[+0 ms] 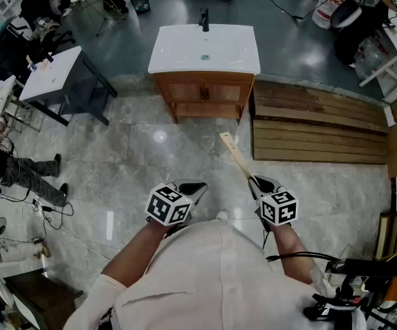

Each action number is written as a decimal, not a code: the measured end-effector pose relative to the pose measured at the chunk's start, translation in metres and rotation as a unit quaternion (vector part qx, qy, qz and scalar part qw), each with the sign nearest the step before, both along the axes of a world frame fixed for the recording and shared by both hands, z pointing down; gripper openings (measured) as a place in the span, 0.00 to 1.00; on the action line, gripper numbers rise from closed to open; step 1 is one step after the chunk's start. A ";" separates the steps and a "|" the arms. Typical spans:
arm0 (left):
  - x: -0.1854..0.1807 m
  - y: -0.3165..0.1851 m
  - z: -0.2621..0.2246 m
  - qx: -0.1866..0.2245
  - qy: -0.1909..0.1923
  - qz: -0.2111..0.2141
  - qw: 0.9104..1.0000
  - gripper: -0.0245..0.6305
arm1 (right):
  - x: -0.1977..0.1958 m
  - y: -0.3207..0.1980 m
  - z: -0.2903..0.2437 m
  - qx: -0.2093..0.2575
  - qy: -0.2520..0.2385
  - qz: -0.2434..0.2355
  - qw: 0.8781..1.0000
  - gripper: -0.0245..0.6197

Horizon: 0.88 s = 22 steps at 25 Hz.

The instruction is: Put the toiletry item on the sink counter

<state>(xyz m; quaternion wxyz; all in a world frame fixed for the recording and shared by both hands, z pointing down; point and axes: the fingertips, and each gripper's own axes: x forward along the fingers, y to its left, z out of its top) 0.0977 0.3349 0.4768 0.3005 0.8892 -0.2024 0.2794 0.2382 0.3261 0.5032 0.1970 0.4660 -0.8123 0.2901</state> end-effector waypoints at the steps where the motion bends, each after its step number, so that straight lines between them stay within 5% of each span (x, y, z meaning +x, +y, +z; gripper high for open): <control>1: 0.002 -0.002 0.000 0.004 0.001 0.000 1.000 0.05 | 0.002 -0.001 0.001 0.002 0.000 0.001 1.000 0.08; 13: 0.027 -0.011 0.003 0.004 -0.005 -0.014 1.000 0.05 | 0.036 -0.012 0.019 -0.007 -0.013 0.009 1.000 0.08; 22: 0.012 -0.069 0.015 0.003 0.004 -0.018 1.000 0.05 | 0.019 -0.086 0.023 -0.002 -0.043 0.027 0.999 0.08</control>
